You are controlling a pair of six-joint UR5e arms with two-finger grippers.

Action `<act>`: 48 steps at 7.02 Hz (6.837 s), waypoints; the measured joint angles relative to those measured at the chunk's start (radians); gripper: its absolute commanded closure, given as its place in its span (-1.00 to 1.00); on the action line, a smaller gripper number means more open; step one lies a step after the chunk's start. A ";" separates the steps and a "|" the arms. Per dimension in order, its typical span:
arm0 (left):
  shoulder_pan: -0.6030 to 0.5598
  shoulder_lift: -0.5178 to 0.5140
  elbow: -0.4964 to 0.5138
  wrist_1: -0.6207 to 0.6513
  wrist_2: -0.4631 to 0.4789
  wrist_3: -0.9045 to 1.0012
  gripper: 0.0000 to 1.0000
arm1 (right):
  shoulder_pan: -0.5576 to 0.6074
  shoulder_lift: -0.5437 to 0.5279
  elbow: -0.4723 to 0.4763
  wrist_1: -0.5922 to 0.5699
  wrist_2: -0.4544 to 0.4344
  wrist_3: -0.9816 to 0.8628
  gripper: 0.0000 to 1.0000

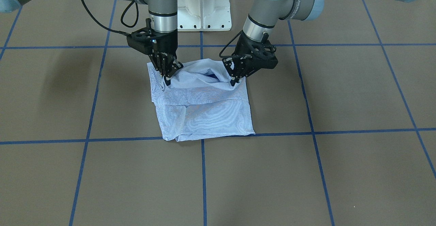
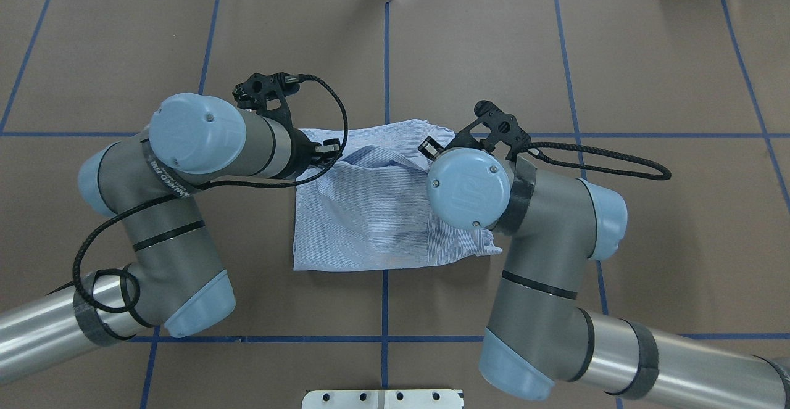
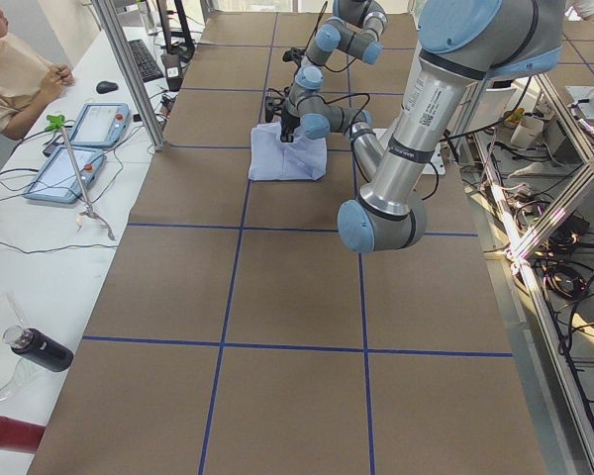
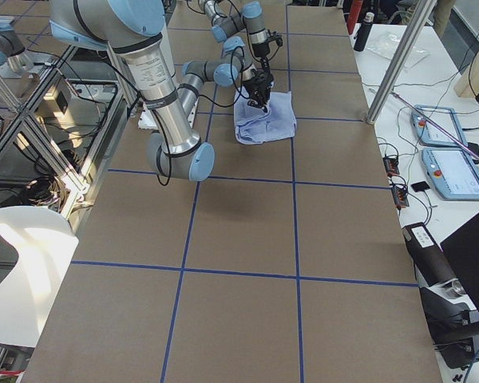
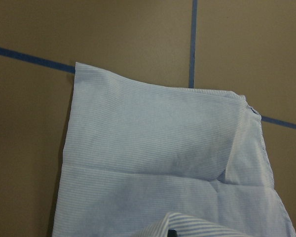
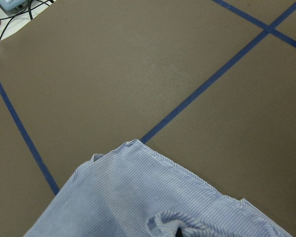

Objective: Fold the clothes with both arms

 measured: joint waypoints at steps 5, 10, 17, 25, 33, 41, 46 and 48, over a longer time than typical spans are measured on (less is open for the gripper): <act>-0.058 -0.078 0.262 -0.148 0.022 0.104 1.00 | 0.106 0.126 -0.312 0.176 0.062 -0.126 0.22; -0.087 -0.072 0.356 -0.243 0.015 0.267 -1.00 | 0.163 0.163 -0.392 0.221 0.175 -0.290 -1.00; -0.395 0.264 0.024 -0.124 -0.294 0.924 -1.00 | 0.594 -0.324 0.071 0.060 0.679 -1.051 -1.00; -0.808 0.589 -0.010 -0.094 -0.572 1.177 -1.00 | 1.156 -0.924 0.116 0.065 0.901 -2.077 -1.00; -0.982 0.756 -0.033 0.266 -0.602 1.514 -1.00 | 1.161 -0.932 0.115 0.066 0.906 -2.076 -1.00; -1.012 0.789 -0.062 0.242 -0.593 1.566 -1.00 | 1.161 -0.932 0.119 0.066 0.912 -2.074 -1.00; -1.012 0.787 -0.066 0.238 -0.592 1.566 -1.00 | 1.160 -0.930 0.119 0.066 0.926 -2.074 -1.00; -1.013 0.788 -0.066 0.238 -0.592 1.566 -1.00 | 1.160 -0.928 0.119 0.066 0.926 -2.073 -1.00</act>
